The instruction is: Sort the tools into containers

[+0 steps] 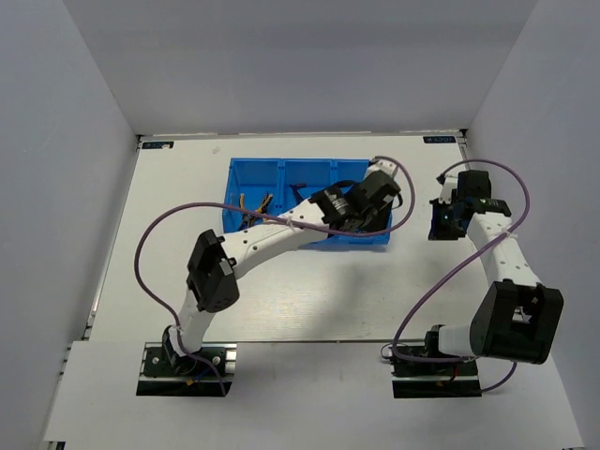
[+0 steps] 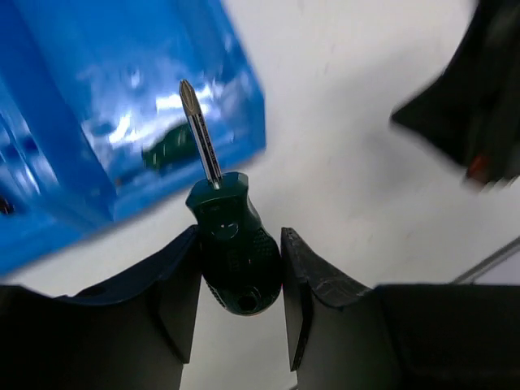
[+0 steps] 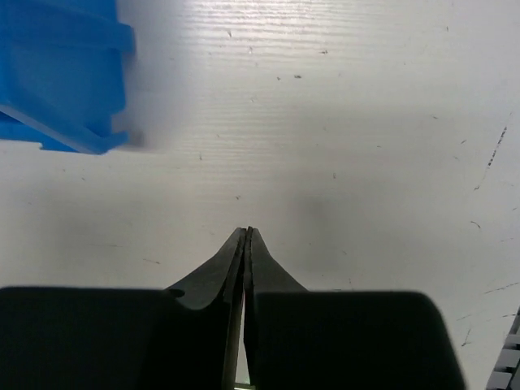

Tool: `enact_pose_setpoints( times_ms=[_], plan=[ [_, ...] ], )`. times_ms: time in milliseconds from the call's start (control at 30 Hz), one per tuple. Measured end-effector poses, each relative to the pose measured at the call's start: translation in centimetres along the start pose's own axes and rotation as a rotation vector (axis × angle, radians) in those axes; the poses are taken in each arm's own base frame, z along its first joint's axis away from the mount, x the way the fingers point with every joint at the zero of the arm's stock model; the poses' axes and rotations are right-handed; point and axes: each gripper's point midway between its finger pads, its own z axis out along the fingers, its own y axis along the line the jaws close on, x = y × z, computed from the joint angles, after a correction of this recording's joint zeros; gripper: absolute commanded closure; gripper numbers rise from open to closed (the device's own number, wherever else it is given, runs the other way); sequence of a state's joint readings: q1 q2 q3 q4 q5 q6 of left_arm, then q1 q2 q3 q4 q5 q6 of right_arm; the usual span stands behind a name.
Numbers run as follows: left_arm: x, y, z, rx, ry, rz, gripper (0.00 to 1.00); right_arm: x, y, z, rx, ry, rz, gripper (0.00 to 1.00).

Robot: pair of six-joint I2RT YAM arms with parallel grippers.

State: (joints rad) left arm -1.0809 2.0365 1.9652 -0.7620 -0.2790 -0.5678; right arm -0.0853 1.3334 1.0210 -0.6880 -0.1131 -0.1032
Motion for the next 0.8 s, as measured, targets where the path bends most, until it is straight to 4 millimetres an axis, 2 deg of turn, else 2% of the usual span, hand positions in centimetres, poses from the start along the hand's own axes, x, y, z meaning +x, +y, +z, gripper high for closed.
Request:
enact_pose_setpoints(
  times_ms=[67,100,133,167,233,333,400,467,600,733,800],
  plan=[
    [-3.2,-0.6,0.6,-0.006,-0.074,-0.01,0.92,0.8,-0.3,0.1,0.003,0.013,0.01,0.8],
    [-4.2,-0.6,1.2,-0.019,-0.095,-0.011,0.83,1.0,-0.4,0.1,0.003,0.015,0.012,0.71],
    [-4.6,-0.3,2.0,-0.035,-0.103,-0.007,0.77,1.1,-0.4,0.1,0.0,0.013,0.013,0.54],
    [-4.6,0.3,3.0,-0.057,-0.1,-0.003,0.71,1.3,-0.4,0.0,-0.007,0.012,0.011,0.48],
    [-3.5,2.0,5.1,-0.107,-0.064,0.014,0.52,1.6,-0.3,-0.1,-0.019,0.008,0.009,0.36],
    [-1.0,4.7,7.9,-0.177,0.018,0.043,0.36,2.1,0.0,-0.3,-0.045,0.001,0.006,0.34],
    [-0.1,6.1,9.0,-0.208,0.053,0.054,0.34,2.3,0.2,-0.5,-0.061,-0.004,0.009,0.34],
    [-0.1,7.0,9.3,-0.222,0.064,0.057,0.31,2.4,0.4,-0.5,-0.079,-0.01,0.012,0.34],
    [-1.0,7.3,9.3,-0.211,0.044,0.066,0.25,2.9,0.8,-0.4,-0.107,-0.001,0.022,0.33],
    [-1.2,6.8,9.3,-0.182,0.04,0.083,0.25,3.6,1.2,-0.2,-0.129,0.009,0.028,0.33],
    [-1.8,6.3,8.8,-0.16,0.026,0.084,0.32,4.0,1.4,-0.3,-0.14,0.01,0.024,0.32]
  ],
)
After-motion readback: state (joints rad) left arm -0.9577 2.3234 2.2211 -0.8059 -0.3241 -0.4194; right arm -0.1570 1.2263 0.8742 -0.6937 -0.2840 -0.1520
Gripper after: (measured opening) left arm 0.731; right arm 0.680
